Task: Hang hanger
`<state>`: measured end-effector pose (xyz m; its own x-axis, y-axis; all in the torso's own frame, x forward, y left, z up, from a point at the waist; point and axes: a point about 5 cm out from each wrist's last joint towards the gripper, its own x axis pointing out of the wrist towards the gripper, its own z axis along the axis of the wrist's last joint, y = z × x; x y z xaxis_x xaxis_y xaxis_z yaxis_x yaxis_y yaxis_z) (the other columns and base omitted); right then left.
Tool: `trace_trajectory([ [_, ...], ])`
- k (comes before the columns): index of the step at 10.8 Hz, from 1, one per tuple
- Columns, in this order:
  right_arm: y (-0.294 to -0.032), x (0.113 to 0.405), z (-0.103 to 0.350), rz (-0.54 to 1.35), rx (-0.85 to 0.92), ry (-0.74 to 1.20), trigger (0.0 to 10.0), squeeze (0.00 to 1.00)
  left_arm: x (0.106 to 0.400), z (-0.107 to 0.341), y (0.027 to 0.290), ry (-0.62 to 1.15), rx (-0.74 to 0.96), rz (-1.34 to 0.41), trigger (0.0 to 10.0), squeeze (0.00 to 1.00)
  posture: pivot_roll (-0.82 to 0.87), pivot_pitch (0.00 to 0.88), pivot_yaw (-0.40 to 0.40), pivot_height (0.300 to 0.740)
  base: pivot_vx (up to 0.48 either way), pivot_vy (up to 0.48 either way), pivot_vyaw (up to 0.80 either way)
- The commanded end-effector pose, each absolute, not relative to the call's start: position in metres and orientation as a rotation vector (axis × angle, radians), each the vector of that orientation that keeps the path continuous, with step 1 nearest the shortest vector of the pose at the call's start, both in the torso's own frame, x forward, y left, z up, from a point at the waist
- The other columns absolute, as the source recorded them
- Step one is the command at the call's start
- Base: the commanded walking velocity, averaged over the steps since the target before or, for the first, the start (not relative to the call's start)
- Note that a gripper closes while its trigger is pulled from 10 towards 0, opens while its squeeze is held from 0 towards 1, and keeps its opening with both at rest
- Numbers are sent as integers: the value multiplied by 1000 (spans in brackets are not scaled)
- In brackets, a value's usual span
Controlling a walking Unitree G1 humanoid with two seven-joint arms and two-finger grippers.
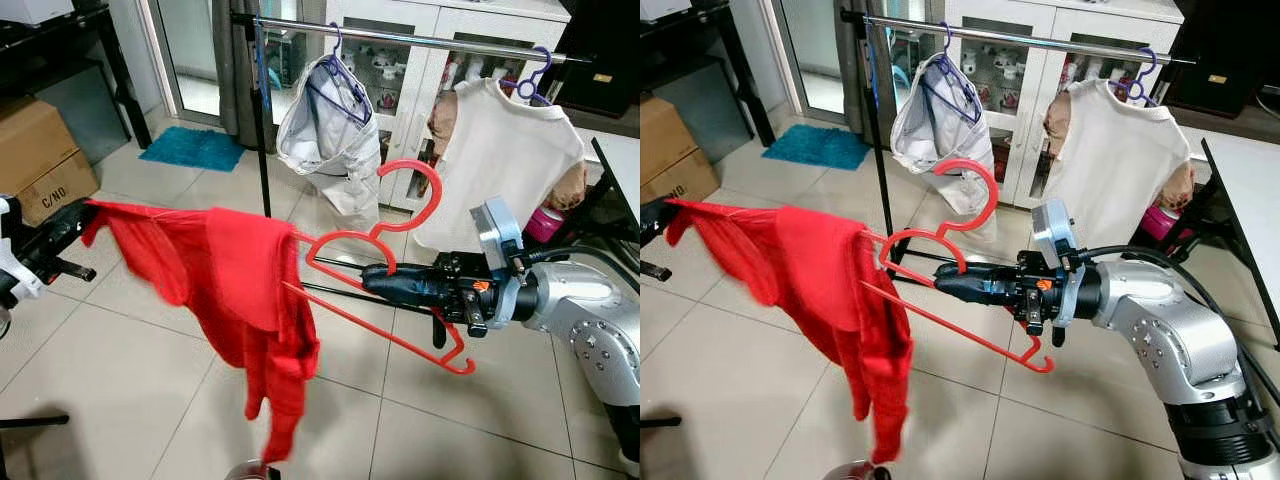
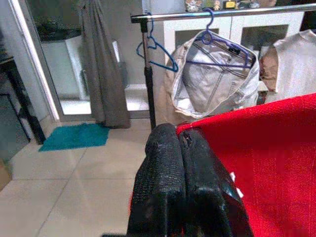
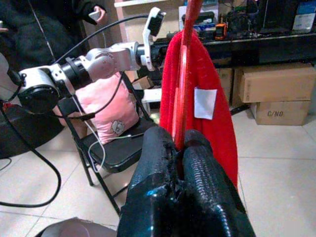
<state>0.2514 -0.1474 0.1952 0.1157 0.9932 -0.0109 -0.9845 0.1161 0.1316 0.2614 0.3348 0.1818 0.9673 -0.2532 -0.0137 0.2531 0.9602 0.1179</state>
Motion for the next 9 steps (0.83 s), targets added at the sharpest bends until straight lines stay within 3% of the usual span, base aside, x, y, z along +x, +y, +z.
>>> trace_trajectory([
  [1, -145, 251, 203, 1469, 85, 64, 10000, 0, 264, 185, 331, 3, 131, -307, 10000, 1000, -62, 0, 28, 740, 0, 0, 0],
  [4, -146, 256, 204, 1427, 81, 65, 10000, 0, 254, 182, 344, 38, 128, -292, 10000, 1000, -62, 0, 31, 740, 0, 0, 0],
  [6, -146, 262, 205, 1382, 50, 61, 10000, 0, 242, 186, 355, 123, 123, -427, 10000, 1000, -58, 0, 26, 740, 0, 0, 0],
  [8, -142, 264, 208, 1390, 9, 58, 10000, 0, 259, 220, 339, 45, 106, -605, 10000, 1000, -52, 0, 21, 740, 0, 0, 0],
  [9, -137, 263, 211, 1408, -44, 49, 10000, 0, 280, 250, 299, 5, 100, -885, 10000, 1000, -52, 0, 21, 740, 0, 0, 0],
])
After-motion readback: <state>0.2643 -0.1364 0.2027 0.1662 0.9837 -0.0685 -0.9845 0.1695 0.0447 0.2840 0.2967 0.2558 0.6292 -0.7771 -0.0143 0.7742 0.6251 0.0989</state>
